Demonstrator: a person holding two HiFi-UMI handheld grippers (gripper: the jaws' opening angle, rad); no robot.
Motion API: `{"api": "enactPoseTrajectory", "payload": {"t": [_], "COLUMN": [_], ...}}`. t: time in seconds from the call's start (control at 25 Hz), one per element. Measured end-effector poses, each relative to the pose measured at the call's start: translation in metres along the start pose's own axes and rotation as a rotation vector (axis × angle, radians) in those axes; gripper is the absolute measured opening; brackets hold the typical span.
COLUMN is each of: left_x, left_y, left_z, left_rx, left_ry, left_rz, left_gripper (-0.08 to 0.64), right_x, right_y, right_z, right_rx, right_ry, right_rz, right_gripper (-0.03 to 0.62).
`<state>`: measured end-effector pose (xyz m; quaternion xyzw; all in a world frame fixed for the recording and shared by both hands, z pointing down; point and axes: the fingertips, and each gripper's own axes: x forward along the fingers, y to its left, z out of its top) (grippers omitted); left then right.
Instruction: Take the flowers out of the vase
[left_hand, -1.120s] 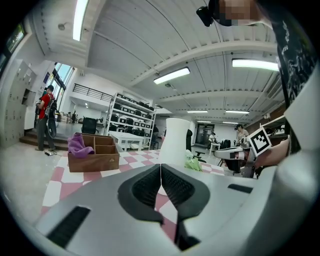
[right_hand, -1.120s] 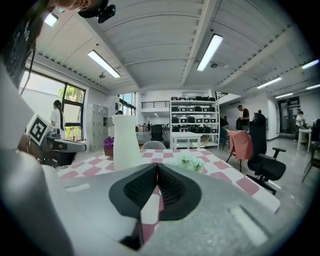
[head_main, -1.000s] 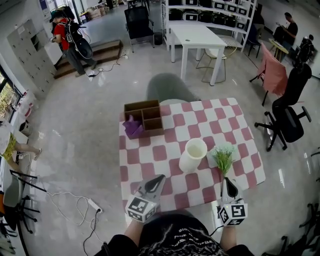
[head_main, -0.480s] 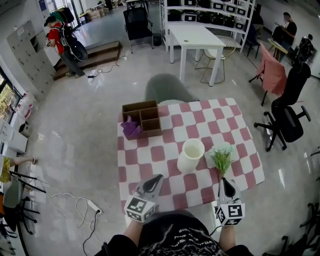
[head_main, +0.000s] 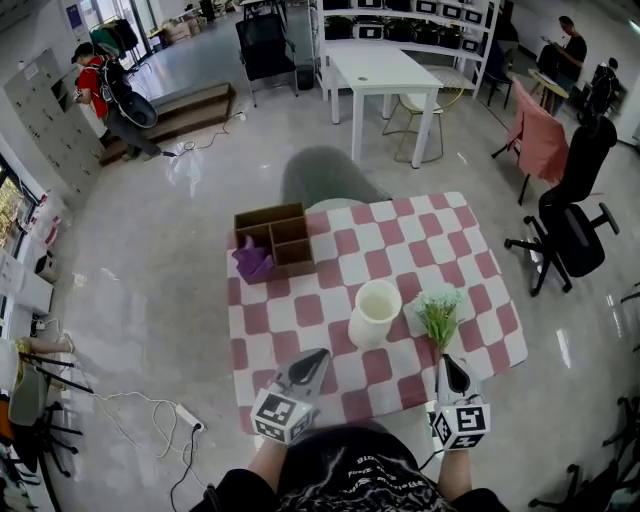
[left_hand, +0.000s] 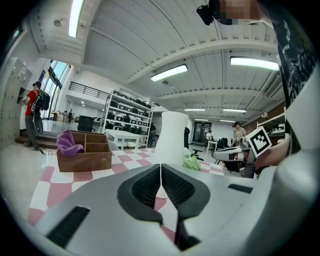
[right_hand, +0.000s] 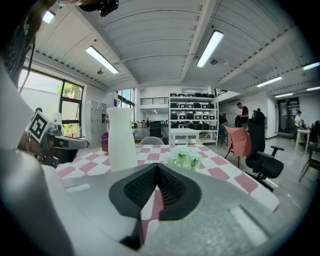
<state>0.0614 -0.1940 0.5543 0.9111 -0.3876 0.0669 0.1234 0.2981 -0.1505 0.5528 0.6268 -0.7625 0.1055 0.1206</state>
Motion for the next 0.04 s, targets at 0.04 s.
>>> {"api": "enactPoseTrajectory", "payload": {"t": [0.04], "left_x": [0.0025], "left_y": [-0.0006], "left_z": [-0.0002], "left_rx": [0.001], "left_ry": [0.003], "left_rz": [-0.004], "left_gripper": [0.012], "right_x": [0.0013], "right_y": [-0.0019], "right_z": [-0.0005], "right_rx": [0.003], "right_ry": [0.003], "right_rz": [-0.004], "right_gripper": [0.005]}}
